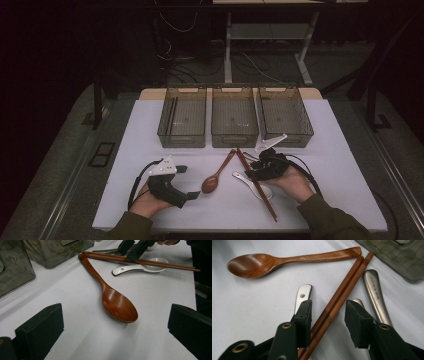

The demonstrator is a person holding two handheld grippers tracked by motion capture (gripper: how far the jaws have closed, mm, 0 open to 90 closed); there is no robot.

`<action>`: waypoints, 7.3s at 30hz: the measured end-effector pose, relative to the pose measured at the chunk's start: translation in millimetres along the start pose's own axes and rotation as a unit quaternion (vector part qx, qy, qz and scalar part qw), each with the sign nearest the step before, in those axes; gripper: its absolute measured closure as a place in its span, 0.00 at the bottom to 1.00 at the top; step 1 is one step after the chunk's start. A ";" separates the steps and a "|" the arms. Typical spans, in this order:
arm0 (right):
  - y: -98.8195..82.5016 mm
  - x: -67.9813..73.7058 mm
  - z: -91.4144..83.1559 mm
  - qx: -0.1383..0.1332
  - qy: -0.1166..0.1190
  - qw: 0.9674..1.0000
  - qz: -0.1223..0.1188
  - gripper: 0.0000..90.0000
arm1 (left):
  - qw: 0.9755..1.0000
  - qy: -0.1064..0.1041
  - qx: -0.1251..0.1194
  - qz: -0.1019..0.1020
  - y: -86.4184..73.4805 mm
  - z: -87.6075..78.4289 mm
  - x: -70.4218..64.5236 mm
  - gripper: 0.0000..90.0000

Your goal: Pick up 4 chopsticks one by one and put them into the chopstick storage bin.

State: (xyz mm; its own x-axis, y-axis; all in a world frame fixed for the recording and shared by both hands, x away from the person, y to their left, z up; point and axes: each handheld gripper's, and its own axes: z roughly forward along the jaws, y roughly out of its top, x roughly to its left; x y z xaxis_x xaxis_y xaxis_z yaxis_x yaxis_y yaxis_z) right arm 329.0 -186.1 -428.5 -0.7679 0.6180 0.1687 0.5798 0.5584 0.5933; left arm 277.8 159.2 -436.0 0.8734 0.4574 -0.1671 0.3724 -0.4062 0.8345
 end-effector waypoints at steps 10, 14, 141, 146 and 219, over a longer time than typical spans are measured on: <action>-0.1 -2.8 5.0 0.006 0.004 1.000 0.010 0.68 | 1.000 -0.001 -0.001 0.000 0.0 0.0 0.2 0.00; -0.3 -2.6 6.8 0.010 0.005 1.000 0.012 0.68 | 1.000 -0.001 -0.002 -0.002 0.0 -0.2 0.1 0.00; -48.7 -25.7 -30.2 0.028 -0.004 0.998 -0.063 0.92 | 1.000 -0.002 -0.002 0.000 0.3 0.4 0.0 0.00; -49.0 -22.8 -30.1 0.029 -0.013 0.997 -0.067 0.93 | 1.000 -0.001 -0.001 0.000 0.4 0.5 0.0 0.00; -13.0 -28.8 -64.8 -0.074 0.026 0.996 -0.048 0.94 | 1.000 -0.003 -0.002 0.002 2.3 4.5 6.3 0.00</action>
State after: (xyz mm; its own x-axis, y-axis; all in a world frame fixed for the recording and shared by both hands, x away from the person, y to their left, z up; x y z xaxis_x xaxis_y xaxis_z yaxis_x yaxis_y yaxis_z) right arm 325.9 -247.1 -390.1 -0.8327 0.5346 0.1442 0.4598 0.5226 0.7180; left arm 285.6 157.6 -437.5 0.8766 0.4511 -0.1676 0.3681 -0.4041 0.8374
